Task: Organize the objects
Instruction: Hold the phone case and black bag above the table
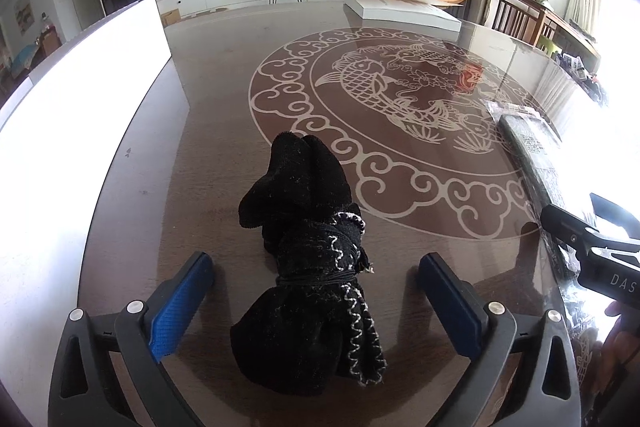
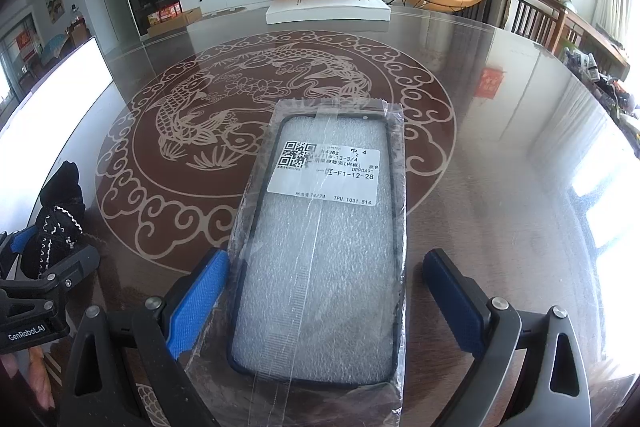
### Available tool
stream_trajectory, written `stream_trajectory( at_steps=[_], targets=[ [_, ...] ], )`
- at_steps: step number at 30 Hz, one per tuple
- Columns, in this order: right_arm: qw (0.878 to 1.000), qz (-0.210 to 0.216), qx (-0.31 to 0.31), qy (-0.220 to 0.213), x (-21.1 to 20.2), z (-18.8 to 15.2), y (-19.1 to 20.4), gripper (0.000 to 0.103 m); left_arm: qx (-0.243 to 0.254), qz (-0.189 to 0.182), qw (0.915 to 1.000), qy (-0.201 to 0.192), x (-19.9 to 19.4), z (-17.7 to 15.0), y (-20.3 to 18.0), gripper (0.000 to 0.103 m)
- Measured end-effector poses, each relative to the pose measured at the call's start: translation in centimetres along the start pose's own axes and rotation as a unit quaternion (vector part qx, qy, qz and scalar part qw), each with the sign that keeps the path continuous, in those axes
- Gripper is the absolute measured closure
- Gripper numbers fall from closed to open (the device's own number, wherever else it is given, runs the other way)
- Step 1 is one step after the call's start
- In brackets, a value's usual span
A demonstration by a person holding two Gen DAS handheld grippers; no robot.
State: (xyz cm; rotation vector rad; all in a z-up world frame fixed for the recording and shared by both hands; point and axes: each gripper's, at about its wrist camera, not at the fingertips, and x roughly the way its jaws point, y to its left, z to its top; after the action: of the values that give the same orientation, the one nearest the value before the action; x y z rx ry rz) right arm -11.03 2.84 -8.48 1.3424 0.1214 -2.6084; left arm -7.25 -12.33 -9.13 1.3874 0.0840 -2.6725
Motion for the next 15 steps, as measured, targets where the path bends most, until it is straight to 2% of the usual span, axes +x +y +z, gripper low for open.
stream_trajectory(
  at_steps=[15],
  targets=[
    [1.0, -0.002, -0.008, 0.005, 0.01, -0.26, 0.36, 0.003, -0.002, 0.0, 1.0, -0.002, -0.04, -0.13, 0.14, 0.0]
  ],
)
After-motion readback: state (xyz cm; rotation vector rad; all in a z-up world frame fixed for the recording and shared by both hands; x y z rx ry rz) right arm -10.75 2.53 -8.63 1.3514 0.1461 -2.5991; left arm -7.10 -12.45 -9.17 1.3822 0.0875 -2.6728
